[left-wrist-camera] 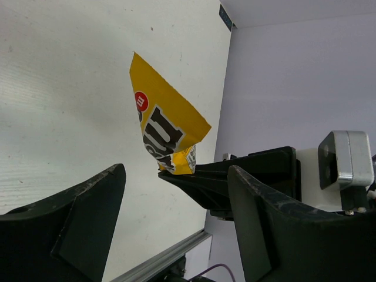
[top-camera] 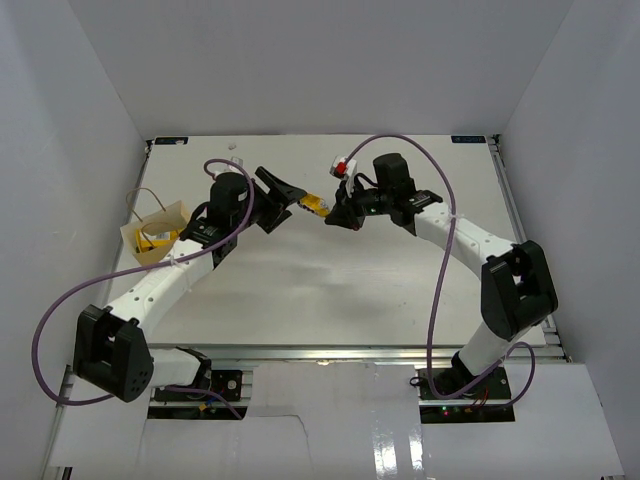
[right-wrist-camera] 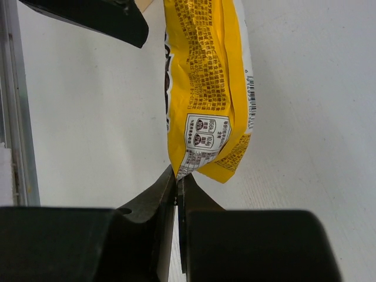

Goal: Place the snacks into the paper bag

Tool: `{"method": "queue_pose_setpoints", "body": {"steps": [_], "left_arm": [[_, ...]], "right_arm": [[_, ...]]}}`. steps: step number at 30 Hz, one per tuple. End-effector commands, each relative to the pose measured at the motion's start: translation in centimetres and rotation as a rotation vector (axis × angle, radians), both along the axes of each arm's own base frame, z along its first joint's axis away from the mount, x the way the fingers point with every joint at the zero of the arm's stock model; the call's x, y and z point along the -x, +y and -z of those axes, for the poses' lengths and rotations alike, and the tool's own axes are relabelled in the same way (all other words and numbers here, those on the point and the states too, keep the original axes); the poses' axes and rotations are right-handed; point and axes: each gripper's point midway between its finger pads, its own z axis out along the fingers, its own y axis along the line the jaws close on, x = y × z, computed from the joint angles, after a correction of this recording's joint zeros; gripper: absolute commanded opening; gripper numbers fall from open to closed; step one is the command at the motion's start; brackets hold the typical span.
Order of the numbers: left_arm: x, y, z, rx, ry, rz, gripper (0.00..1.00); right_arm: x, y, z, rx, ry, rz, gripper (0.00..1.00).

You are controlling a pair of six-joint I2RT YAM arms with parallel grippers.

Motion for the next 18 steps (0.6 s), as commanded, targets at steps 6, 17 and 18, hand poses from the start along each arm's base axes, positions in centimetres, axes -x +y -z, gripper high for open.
{"method": "queue_pose_setpoints", "body": {"steps": [6,17,18], "left_arm": [[-0.4,-0.3,-1.1,0.013,-0.034,-0.012,0.69],[-0.8,0.3,-1.0,-0.043,-0.06,-0.031,0.68],[-0.8,0.3,-0.9,-0.045,-0.058,-0.031,0.67]], "right_arm": [[1.6,0.6,-3.8,-0.059,-0.058,-0.055,0.08],[4.5,0.8,-4.2,-0.069,-0.062,-0.131,0.08],[4.6,0.8,-4.2,-0.068,-0.061,-0.133,0.08]]}}
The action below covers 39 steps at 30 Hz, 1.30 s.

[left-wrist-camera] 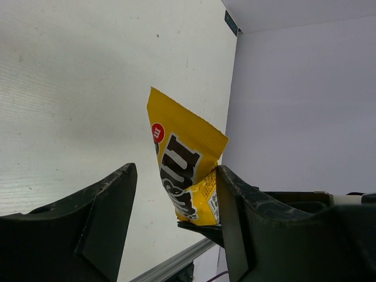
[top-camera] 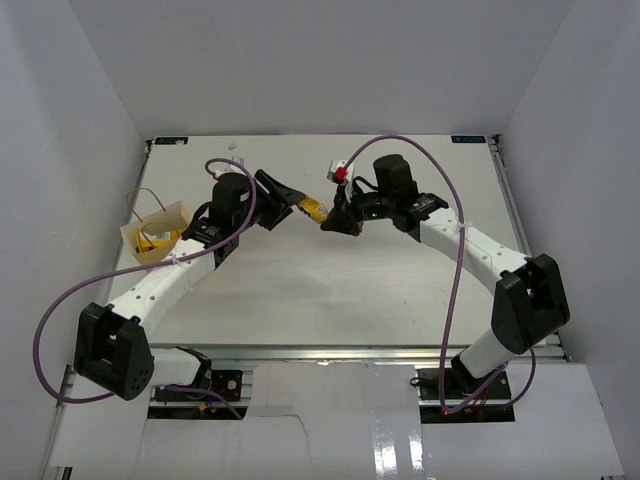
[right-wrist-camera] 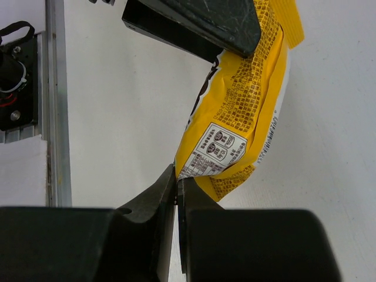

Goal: Place the snacks into the paper bag

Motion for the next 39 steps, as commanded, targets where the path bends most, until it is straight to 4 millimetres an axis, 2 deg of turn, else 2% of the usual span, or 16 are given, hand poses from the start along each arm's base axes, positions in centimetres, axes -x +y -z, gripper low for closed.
{"method": "queue_pose_setpoints", "body": {"steps": [1,3,10,14,17,18,19,22,23,26,29,31,35,36,38,39], "left_arm": [[-0.3,0.2,-1.3,-0.013,-0.042,-0.011,0.66],[-0.3,0.1,-1.2,-0.018,-0.042,-0.006,0.6],[-0.1,0.2,-1.7,-0.019,-0.057,-0.005,0.61],[0.1,0.5,-2.3,-0.024,-0.078,-0.012,0.65],[0.2,0.6,-2.0,-0.026,-0.074,-0.012,0.62],[0.3,0.6,-2.0,-0.024,-0.072,-0.009,0.59],[0.4,0.6,-2.0,-0.022,-0.071,-0.007,0.52],[0.4,0.4,-1.8,-0.024,-0.067,0.006,0.38],[0.4,0.3,-1.8,-0.024,-0.067,0.01,0.27],[0.5,0.3,-2.1,-0.029,-0.08,0.018,0.11],[0.6,0.4,-2.5,-0.039,-0.097,0.024,0.02],[0.7,0.5,-2.9,-0.048,-0.11,0.027,0.0],[1.1,1.2,-4.5,-0.082,-0.17,0.021,0.0],[1.2,1.6,-5.0,-0.103,-0.194,0.018,0.0],[1.5,2.8,-6.4,-0.138,-0.25,-0.016,0.0],[1.6,3.4,-7.1,-0.154,-0.276,-0.042,0.0]], "right_arm": [[1.3,0.1,-1.5,-0.032,-0.036,-0.045,0.08],[1.6,0.2,-1.4,-0.031,-0.034,-0.053,0.08],[2.4,0.6,-0.5,-0.009,-0.032,-0.072,0.08],[2.5,0.7,-0.3,-0.003,-0.035,-0.075,0.08],[2.6,0.8,-0.5,-0.005,-0.039,-0.08,0.08],[2.5,0.8,-0.4,-0.003,-0.038,-0.077,0.08],[2.5,0.8,-0.5,-0.003,-0.042,-0.076,0.08],[2.4,0.9,-0.7,-0.003,-0.051,-0.076,0.08],[2.4,0.9,-0.8,-0.004,-0.055,-0.076,0.08],[2.4,0.9,-0.9,-0.003,-0.059,-0.076,0.08],[2.2,0.8,-1.0,0.0,-0.067,-0.075,0.08],[2.3,0.8,-1.1,0.002,-0.074,-0.078,0.08],[2.4,0.8,-1.2,0.002,-0.08,-0.096,0.21],[2.6,0.9,-1.4,-0.005,-0.082,-0.113,0.31],[2.7,1.0,-1.5,-0.008,-0.083,-0.124,0.43],[2.9,1.1,-1.6,-0.013,-0.081,-0.135,0.46]]}}
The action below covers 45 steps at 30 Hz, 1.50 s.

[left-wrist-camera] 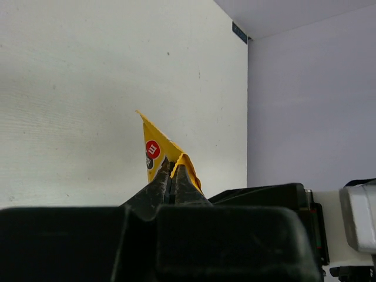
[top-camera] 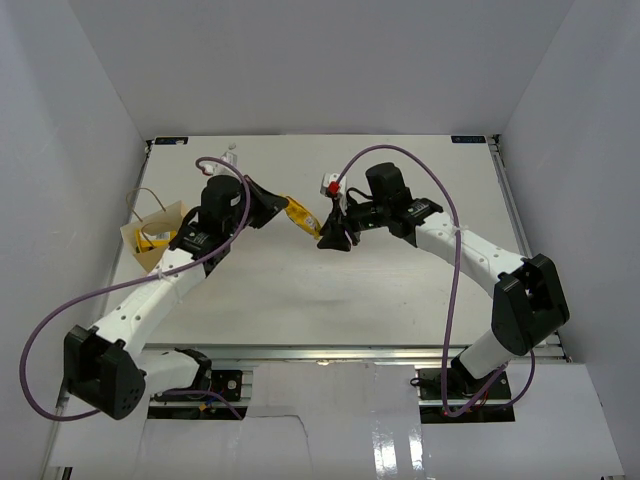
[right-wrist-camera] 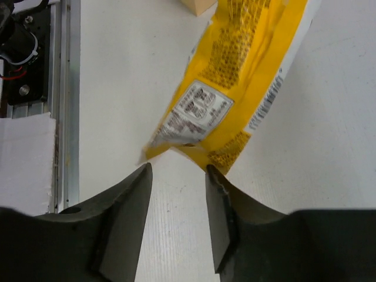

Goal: Place the snacks into the paper bag

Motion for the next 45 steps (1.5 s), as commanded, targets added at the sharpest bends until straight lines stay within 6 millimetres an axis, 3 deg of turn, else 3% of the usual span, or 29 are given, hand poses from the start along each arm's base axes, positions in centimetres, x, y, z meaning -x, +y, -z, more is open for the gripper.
{"method": "queue_pose_setpoints", "body": {"steps": [1,2,5,9,11,14,17,21,30,36,39,45], "left_arm": [[0.7,2.3,-6.4,-0.037,-0.199,-0.062,0.0],[1.1,3.4,-7.2,-0.053,-0.223,-0.102,0.0],[1.9,5.9,-9.5,-0.106,-0.277,-0.185,0.0],[3.2,9.8,-13.8,-0.185,-0.361,-0.321,0.0],[4.0,12.2,-13.8,-0.254,-0.327,-0.407,0.0],[6.1,18.6,-15.6,-0.375,-0.288,-0.691,0.0],[7.5,21.2,-15.3,-0.464,-0.236,-0.789,0.0],[7.9,22.7,-15.2,-0.56,-0.178,-0.853,0.0],[7.1,24.9,-12.3,-0.759,-0.077,-0.938,0.0],[4.5,28.2,-12.1,-0.769,-0.083,-0.967,0.0],[3.6,28.9,-11.9,-0.775,-0.069,-0.963,0.0],[3.7,29.8,-10.4,-0.802,-0.021,-0.962,0.0]], "right_arm": [[0.4,0.5,-3.3,-0.061,-0.066,-0.055,0.49],[0.6,0.6,-3.6,-0.065,-0.064,-0.068,0.58],[0.9,0.6,-3.9,-0.066,-0.061,-0.087,0.7],[1.0,0.3,-4.3,-0.072,-0.047,-0.084,0.75],[0.8,0.0,-4.3,-0.071,-0.038,-0.07,0.76],[0.6,-0.7,-3.6,-0.058,-0.022,-0.044,0.77],[0.3,-1.2,-3.0,-0.046,-0.014,-0.024,0.77],[0.1,-1.6,-2.5,-0.036,-0.003,-0.001,0.77],[-0.1,-2.2,-2.5,-0.032,-0.006,0.026,0.77],[-0.1,-2.6,-2.5,-0.032,-0.004,0.037,0.77],[-0.1,-2.9,-2.5,-0.029,-0.004,0.045,0.77],[-0.3,-3.4,-2.5,-0.029,-0.002,0.064,0.77]]}}
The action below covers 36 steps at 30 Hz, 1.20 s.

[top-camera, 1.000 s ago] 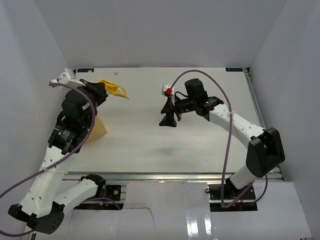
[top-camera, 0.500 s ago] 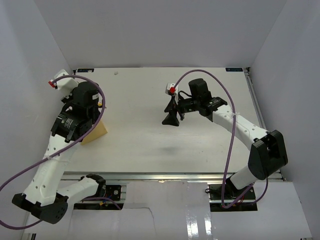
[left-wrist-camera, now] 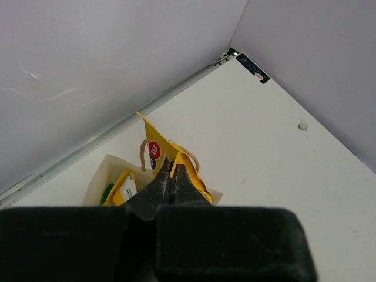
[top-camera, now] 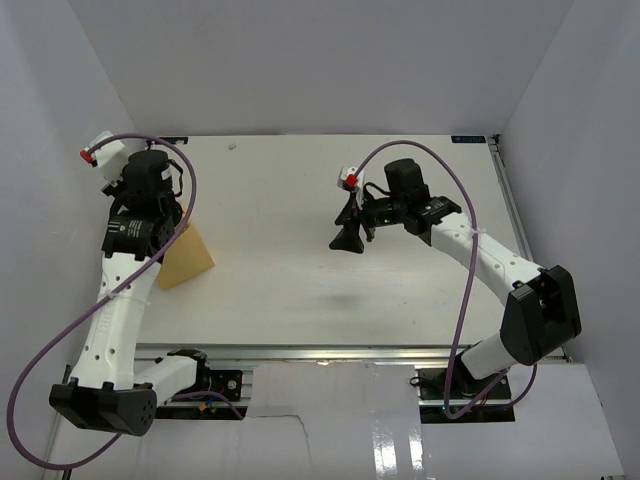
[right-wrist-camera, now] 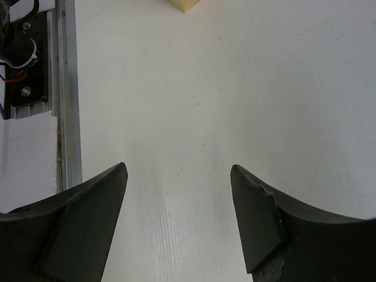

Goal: Place the snacks into the paper bag

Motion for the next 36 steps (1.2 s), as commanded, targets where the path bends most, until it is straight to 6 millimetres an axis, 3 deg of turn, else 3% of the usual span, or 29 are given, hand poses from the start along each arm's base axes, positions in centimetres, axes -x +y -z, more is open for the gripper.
{"method": "queue_pose_setpoints", "body": {"steps": [1,5,11,12,16,18,20,23,24,26,27,29,30,33,36], "left_arm": [[0.3,0.3,0.4,-0.002,0.01,0.016,0.0],[0.9,0.6,2.3,0.015,0.044,-0.003,0.0],[1.2,0.7,2.9,0.027,0.053,0.003,0.02],[1.2,0.6,2.8,0.033,0.045,0.012,0.24],[1.2,-0.4,2.0,0.063,0.015,0.076,0.86],[1.3,-1.1,1.2,0.085,-0.016,0.118,0.97],[1.4,-1.7,0.2,0.103,-0.048,0.156,0.98],[1.2,-4.4,-2.8,0.125,-0.14,0.338,0.98],[1.1,-6.7,-4.7,0.118,-0.203,0.492,0.98],[1.3,-9.5,-6.5,0.115,-0.271,0.66,0.98],[1.9,-12.1,-8.3,0.116,-0.342,0.818,0.98],[2.5,-15.1,-8.8,0.143,-0.393,0.987,0.98],[3.4,-17.4,-8.8,0.169,-0.395,1.123,0.98],[4.8,-20.5,-7.8,0.252,-0.398,1.315,0.98],[5.8,-22.0,-6.5,0.289,-0.388,1.415,0.98]], "right_arm": [[0.0,-0.6,-1.2,-0.019,-0.016,0.021,0.77],[-0.2,-0.7,-1.0,-0.017,-0.01,0.026,0.77],[-0.4,-0.7,-1.1,-0.018,-0.01,0.03,0.77],[-0.3,-0.8,-1.1,-0.018,-0.01,0.03,0.77],[-0.4,-1.0,-1.2,-0.018,-0.012,0.039,0.77],[-0.5,-1.3,-1.3,-0.016,-0.01,0.047,0.77],[-0.6,-1.4,-1.5,-0.018,-0.015,0.053,0.77],[-1.0,-2.0,-1.6,-0.004,-0.01,0.085,0.77],[-1.6,-2.6,-1.6,0.012,-0.006,0.126,0.78],[-2.5,-3.4,-1.6,0.038,-0.002,0.186,0.79],[-3.5,-4.5,-1.5,0.073,-0.003,0.261,0.86],[-4.7,-5.9,-1.6,0.104,-0.016,0.348,0.92],[-6.0,-7.5,-1.5,0.137,-0.03,0.437,0.98],[-7.9,-11.1,-2.3,0.164,-0.06,0.596,0.9],[-8.8,-14.5,-3.8,0.157,-0.087,0.732,0.9]]}}
